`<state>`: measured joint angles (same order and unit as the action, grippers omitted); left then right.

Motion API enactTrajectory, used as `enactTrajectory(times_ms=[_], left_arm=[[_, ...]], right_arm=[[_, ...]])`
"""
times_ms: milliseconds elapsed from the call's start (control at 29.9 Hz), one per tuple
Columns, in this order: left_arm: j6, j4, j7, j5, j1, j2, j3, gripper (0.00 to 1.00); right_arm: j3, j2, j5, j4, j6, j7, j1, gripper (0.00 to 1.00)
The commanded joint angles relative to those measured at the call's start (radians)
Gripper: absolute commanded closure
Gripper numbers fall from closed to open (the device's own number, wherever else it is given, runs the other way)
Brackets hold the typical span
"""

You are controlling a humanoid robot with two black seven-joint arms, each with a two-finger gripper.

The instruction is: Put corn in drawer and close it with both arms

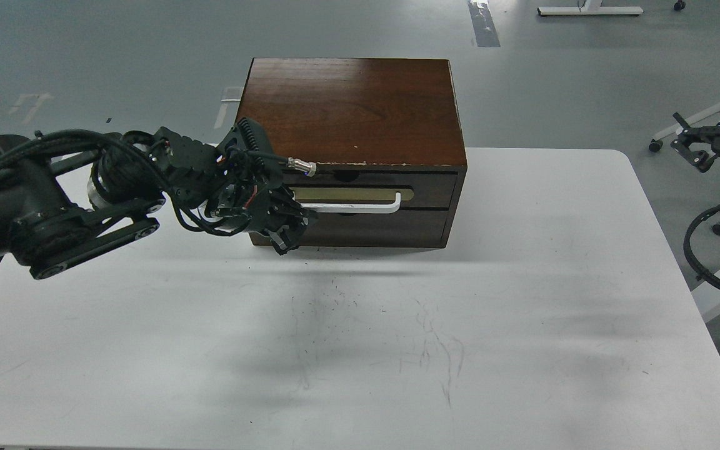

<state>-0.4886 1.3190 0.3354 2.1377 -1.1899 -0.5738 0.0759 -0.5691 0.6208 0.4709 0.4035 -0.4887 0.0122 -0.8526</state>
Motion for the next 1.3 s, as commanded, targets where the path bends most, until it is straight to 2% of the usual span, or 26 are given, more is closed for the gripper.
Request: enactTrajectory(times_ms=[0,267,368,501,535,601,635,668,702,735,768,835,869,902,936,1136,1270], left_arm=[[0.0,0.043,0.011,-0.022,0.009,0.0,0.001,1.0],[0.0,0.141,0.016,-0.113,0.0,-0.017,0.01,1.0],[0.0,0.152,0.034,-0.215,-0.002,-0.038,0.056,1.0],[0.0,0.126,0.037,-0.575,0.012,-0.109,0.218,1.0],[0.0,0.126,0.037,-0.576,0.012,-0.109,0.219,1.0],[0.0,0.074,0.037,-0.893,0.019,-0.174,0.289,1.0],[0.0,0.059,0.037,-0.968,0.019,-0.188,0.295,1.0],[0.0,0.024,0.037,-1.134,0.019,-0.214,0.304,0.86],[0.0,-0.016,0.037,-1.294,0.018,-0.231,0.306,0.77],[0.0,-0.017,0.037,-1.296,0.018,-0.232,0.306,0.77],[0.0,-0.05,0.034,-1.443,0.019,-0.248,0.306,0.7],[0.0,-0.112,0.031,-1.629,0.019,-0.264,0.306,0.47],[0.0,-0.154,0.033,-1.733,0.022,-0.271,0.306,0.2],[0.0,-0.194,0.033,-1.83,0.033,-0.279,0.306,0.04],[0.0,-0.195,0.033,-1.831,0.033,-0.279,0.306,0.04],[0.0,-0.443,0.037,-2.276,0.121,-0.291,0.306,0.04],[0.0,-0.54,0.036,-2.479,0.211,-0.291,0.308,0.04]], right_arm=[[0.0,0.0,0.0,0.0,0.0,0.0,0.003,0.0],[0.0,0.002,0.0,-0.002,0.0,0.0,0.004,0.0],[0.0,0.004,0.0,0.0,0.0,0.0,0.004,0.0],[0.0,0.013,0.0,0.0,0.0,0.0,0.004,0.0],[0.0,0.013,0.0,0.0,0.0,0.0,0.004,0.0],[0.0,0.017,0.0,0.0,0.0,0.0,0.004,0.0],[0.0,0.017,0.0,0.0,0.0,0.0,0.004,0.0],[0.0,0.017,0.0,0.0,0.0,-0.001,0.003,0.0],[-0.002,0.017,0.0,0.0,0.0,-0.001,0.003,0.0],[-0.002,0.017,0.0,0.0,0.0,-0.001,0.003,0.0],[-0.002,0.017,0.0,0.0,0.0,-0.001,0.001,0.0],[-0.002,0.017,0.0,0.0,0.0,-0.001,0.0,0.0],[0.0,0.017,0.0,0.001,0.0,0.0,-0.002,0.0],[0.0,0.019,0.0,0.003,0.0,0.002,-0.003,0.0],[0.0,0.019,0.0,0.003,0.0,0.002,-0.003,0.0],[-0.028,0.033,0.002,0.003,0.0,-0.011,-0.003,0.0],[-0.046,0.033,0.005,0.001,0.0,-0.02,0.0,0.0]])
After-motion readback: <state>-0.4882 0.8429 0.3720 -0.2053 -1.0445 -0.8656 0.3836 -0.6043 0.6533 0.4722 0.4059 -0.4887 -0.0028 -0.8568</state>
